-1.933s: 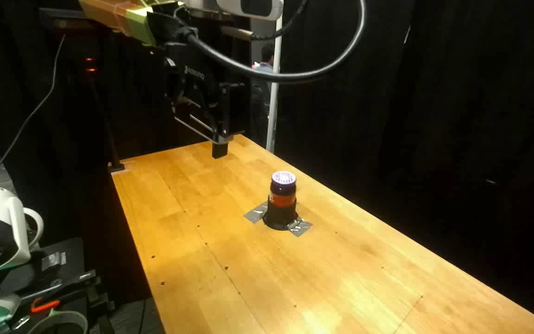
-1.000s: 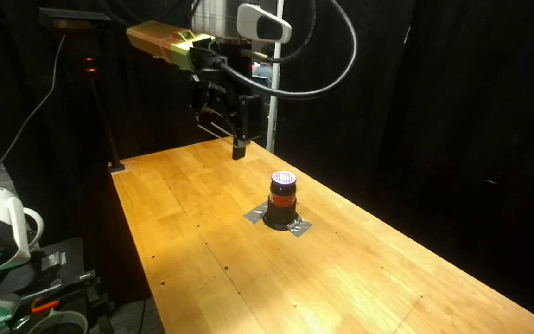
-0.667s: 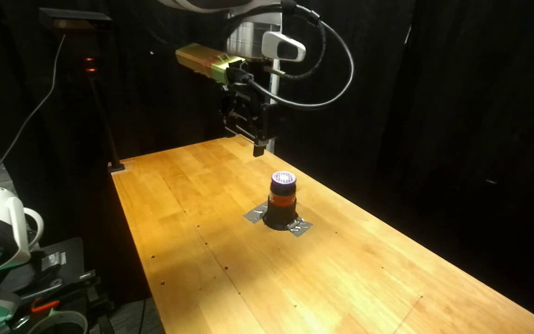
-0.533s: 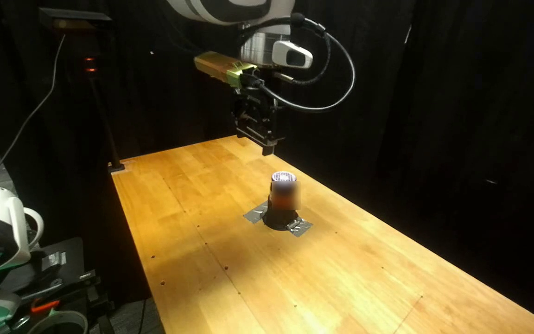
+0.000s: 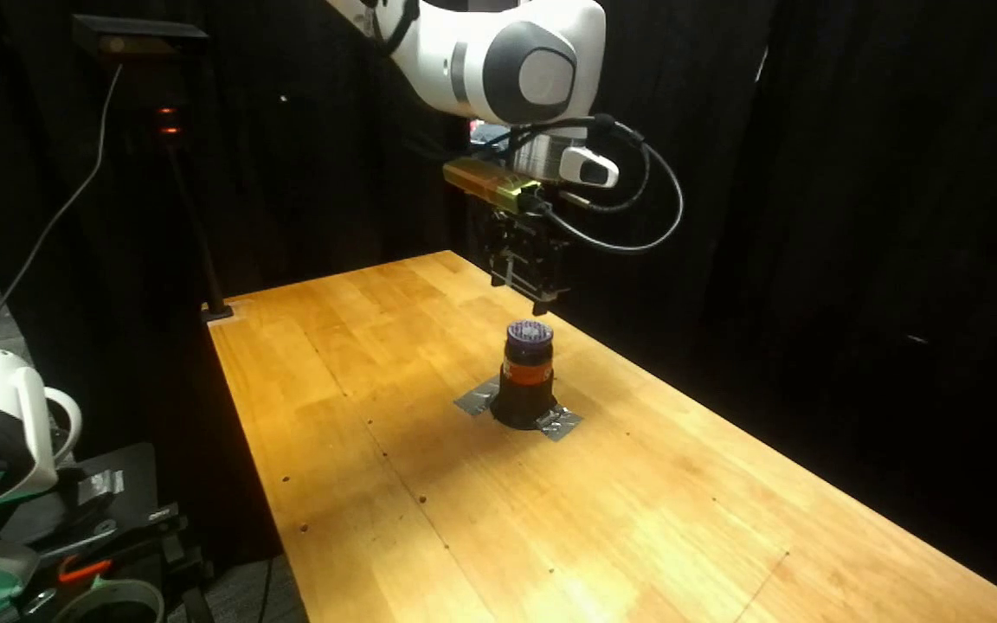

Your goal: Put the rubber band on the cup

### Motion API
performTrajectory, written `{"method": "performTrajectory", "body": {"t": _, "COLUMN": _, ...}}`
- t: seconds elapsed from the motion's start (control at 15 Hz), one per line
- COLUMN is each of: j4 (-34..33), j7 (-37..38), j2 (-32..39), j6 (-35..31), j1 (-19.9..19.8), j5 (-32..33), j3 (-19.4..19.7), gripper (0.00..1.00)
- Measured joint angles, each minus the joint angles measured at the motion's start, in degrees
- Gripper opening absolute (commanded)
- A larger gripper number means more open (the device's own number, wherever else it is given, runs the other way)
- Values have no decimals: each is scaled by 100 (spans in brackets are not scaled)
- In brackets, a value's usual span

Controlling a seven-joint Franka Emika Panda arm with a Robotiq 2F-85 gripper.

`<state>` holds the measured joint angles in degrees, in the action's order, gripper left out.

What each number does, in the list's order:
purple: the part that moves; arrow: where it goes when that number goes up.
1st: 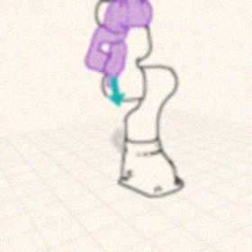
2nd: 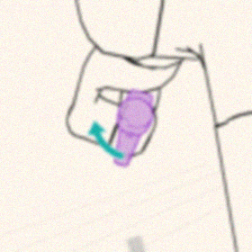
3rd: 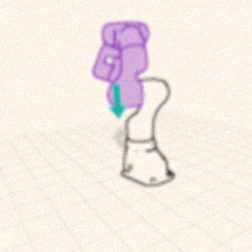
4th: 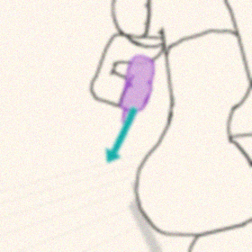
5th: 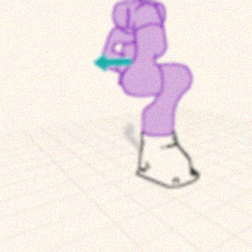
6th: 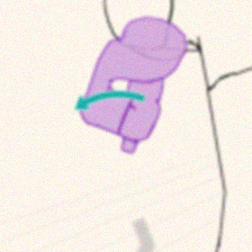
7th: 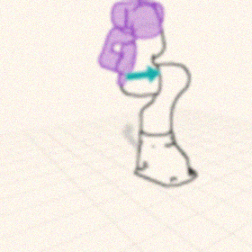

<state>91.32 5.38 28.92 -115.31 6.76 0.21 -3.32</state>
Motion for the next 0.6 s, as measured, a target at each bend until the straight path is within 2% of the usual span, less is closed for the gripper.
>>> {"method": "performTrajectory", "body": {"t": 0.33, "j4": -1116, "j7": 85, "j2": 983, "j6": 403, "j1": 39, "j5": 101, "j3": 49, "gripper": 100}}
{"method": "performTrajectory", "body": {"t": 0.6, "j4": -1533, "j7": 85, "j2": 1400, "j6": 438, "j1": 42, "j5": 177, "j3": 92, "gripper": 100}}
